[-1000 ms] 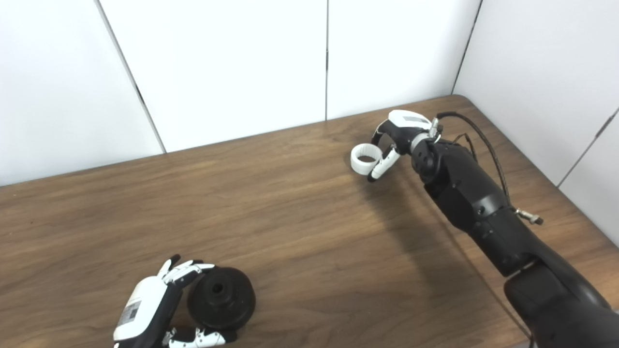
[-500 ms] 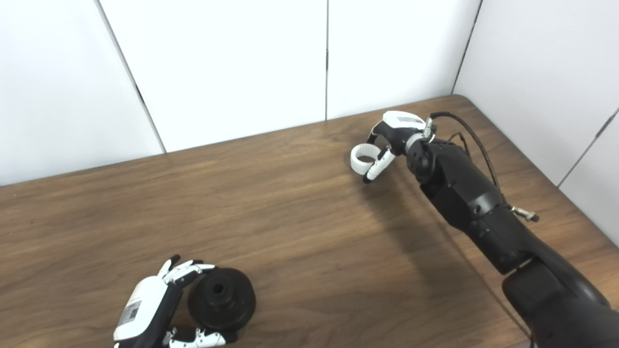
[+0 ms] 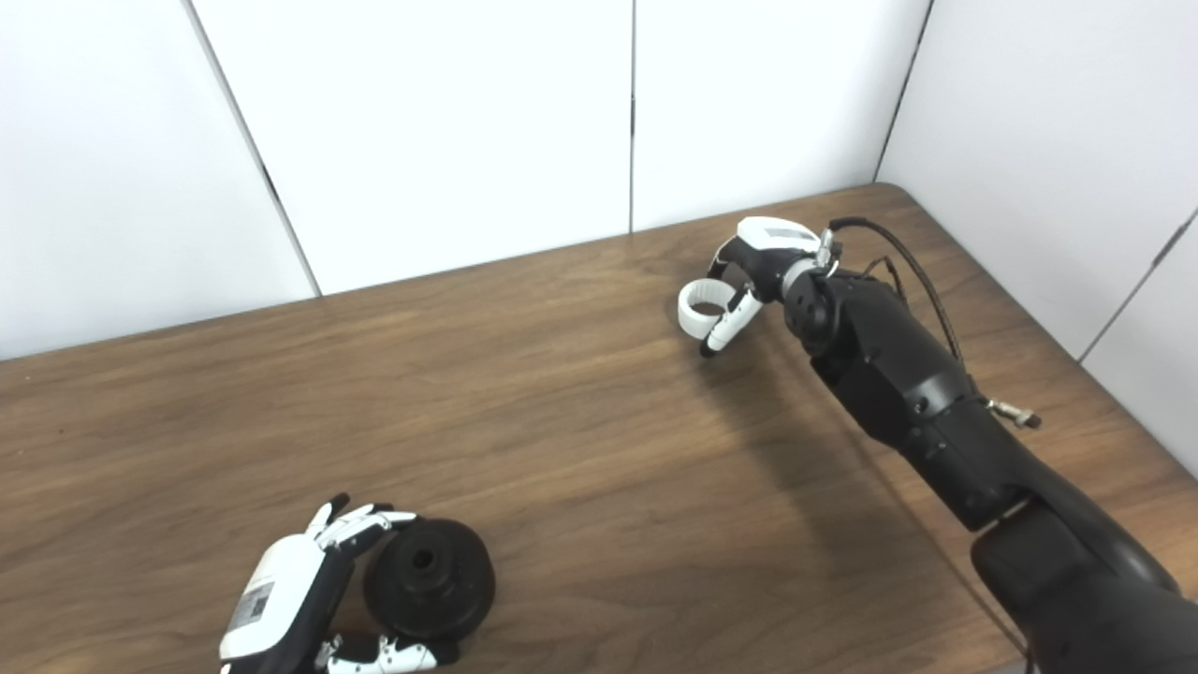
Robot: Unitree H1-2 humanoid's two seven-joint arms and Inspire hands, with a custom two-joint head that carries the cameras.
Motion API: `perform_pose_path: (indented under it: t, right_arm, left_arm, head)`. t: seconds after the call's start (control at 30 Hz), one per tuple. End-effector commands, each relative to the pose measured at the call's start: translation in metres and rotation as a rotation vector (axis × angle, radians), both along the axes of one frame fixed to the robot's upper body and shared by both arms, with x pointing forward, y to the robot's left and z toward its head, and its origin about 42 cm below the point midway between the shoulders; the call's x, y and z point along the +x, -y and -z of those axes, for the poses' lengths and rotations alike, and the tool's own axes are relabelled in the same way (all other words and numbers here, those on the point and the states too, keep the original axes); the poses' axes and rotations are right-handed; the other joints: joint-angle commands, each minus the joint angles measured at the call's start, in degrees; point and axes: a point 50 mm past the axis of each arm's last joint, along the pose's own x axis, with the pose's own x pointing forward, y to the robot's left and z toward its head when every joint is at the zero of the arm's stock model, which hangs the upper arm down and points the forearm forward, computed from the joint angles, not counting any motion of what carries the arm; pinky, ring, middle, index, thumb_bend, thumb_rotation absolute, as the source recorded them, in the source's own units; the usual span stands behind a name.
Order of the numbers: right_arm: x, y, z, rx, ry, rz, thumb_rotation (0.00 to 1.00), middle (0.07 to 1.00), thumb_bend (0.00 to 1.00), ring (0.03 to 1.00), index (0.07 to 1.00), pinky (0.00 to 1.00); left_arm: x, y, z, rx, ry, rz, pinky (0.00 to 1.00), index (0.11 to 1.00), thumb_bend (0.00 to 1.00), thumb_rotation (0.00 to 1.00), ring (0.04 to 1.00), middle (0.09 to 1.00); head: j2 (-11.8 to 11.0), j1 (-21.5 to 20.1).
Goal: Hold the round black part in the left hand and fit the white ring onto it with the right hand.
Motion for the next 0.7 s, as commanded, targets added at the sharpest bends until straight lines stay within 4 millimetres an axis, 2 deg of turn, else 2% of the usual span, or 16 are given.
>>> perform_pose_path:
  t: [0.0, 0.67]
  right_arm:
    - [0.0139, -0.0001, -0.0347, -0.029, 0.094, -0.023, 0.27, 0.925, 0.9, 1.0, 0.677, 0.92]
    - [0.0163, -0.0056, -0.035, -0.041, 0.084, -0.032, 0.25, 0.917, 0.89, 0.995, 0.698, 0.93]
  left_arm:
    - [-0.0034, 0.0015, -0.0004, 0.018, -0.002, 0.017, 1.0, 0.483, 0.52, 0.05, 0.856, 0.765]
    - [-0.004, 0.0014, -0.0024, 0.025, 0.0, 0.018, 1.0, 0.483, 0.52, 0.05, 0.854, 0.764]
  head:
    - [0.36, -0.1]
    - [0.97, 0.02]
